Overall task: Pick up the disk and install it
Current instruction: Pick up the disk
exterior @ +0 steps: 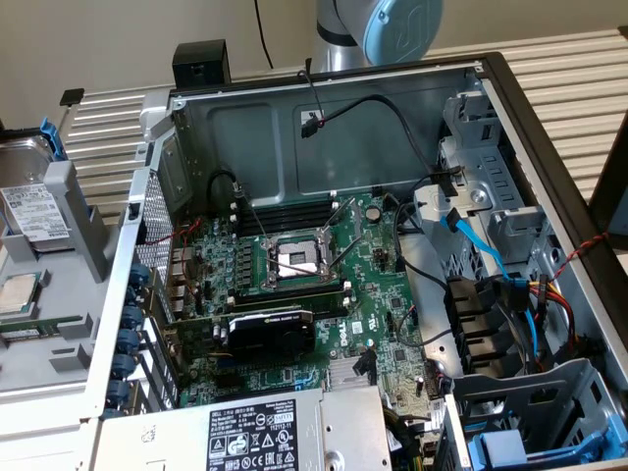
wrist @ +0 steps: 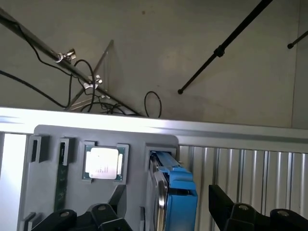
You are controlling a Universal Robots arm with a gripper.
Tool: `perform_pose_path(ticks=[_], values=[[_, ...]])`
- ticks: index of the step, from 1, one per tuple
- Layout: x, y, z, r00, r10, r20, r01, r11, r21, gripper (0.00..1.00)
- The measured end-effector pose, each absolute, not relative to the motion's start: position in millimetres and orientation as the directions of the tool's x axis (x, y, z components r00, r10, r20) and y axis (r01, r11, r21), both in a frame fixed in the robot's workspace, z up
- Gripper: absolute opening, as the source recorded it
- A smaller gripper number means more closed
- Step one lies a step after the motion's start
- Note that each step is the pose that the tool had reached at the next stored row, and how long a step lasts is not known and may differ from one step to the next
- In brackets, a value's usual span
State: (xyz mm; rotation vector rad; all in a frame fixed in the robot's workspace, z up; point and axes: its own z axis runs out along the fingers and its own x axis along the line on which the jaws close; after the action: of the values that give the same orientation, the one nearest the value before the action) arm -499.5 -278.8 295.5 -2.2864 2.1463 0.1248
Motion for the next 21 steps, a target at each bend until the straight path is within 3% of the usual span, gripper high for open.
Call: perform_pose_path(ticks=[15,21], values=[[-501.0,-278.1,289.0,0.065,-0.995,-0.075,-0.996,-0.069,0.051,0.78],[-501.1,-278.2,287.8,0.065,-0.995,-0.076,-0.996,-0.069,0.051,0.62]])
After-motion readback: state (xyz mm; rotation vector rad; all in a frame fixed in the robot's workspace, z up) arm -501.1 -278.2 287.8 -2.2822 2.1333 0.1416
